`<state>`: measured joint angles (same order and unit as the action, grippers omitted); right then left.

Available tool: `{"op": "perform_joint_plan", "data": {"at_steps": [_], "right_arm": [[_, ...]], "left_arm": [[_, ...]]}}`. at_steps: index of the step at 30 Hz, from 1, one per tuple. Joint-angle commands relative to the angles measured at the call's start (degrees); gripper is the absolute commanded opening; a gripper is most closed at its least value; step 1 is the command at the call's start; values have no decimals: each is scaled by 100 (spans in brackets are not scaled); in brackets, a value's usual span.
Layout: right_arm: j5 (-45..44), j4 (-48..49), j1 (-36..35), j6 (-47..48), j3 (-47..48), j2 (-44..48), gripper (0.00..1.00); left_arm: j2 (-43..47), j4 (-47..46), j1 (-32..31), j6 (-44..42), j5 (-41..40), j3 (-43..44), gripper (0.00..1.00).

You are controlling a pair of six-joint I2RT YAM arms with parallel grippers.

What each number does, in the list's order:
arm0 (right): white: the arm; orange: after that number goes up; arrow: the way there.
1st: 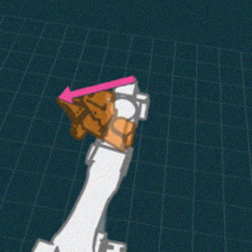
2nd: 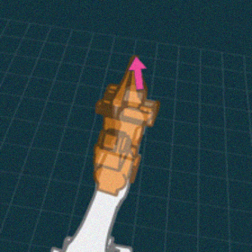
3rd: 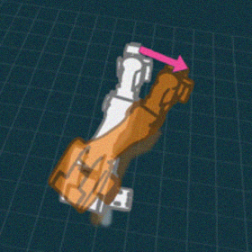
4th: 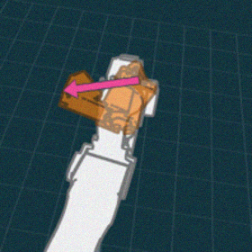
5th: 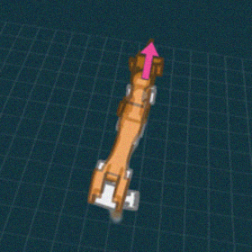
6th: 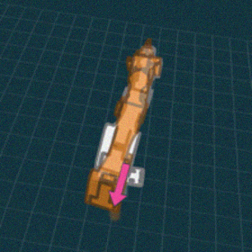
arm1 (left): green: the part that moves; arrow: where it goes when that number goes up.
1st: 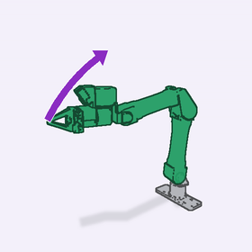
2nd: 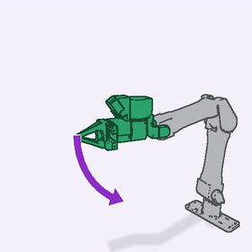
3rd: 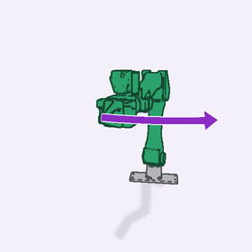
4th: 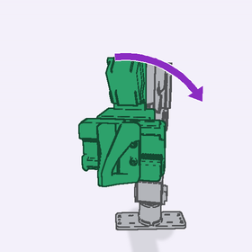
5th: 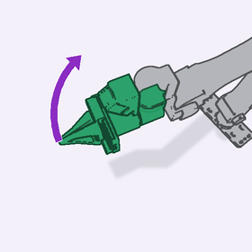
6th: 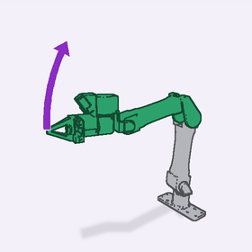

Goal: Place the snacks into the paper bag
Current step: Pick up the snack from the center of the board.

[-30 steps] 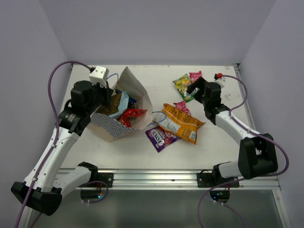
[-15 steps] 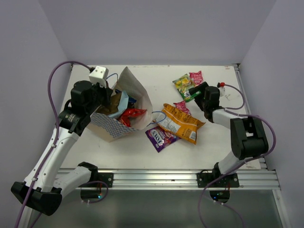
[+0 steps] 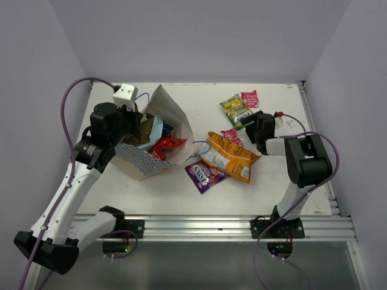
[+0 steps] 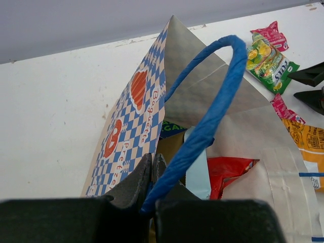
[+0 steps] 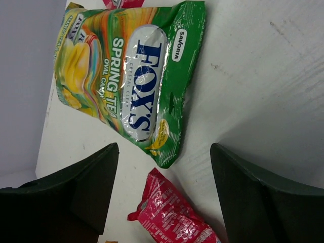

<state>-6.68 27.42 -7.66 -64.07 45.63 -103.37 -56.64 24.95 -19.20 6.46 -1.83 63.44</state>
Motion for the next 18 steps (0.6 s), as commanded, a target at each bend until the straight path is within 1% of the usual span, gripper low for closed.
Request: {"op": "perform_joint_plan", "data": {"at_steps": [1,11,15,18], "right_arm": [[-299,369,45,-202,227,-200,76],[-361,791,72,-509,315,-789,72],[-510,870,72,-553,324,-939,70],[-589,905,72,-589,350,-1070,67]], "left_arm": [[-13,-87,4,-57,-90,90,0],[-75,-87,4,-101,-195,98,0],[-84,-78,4,-119,-213,107,0],[-93,-78,4,-127,-239,116,0]]}}
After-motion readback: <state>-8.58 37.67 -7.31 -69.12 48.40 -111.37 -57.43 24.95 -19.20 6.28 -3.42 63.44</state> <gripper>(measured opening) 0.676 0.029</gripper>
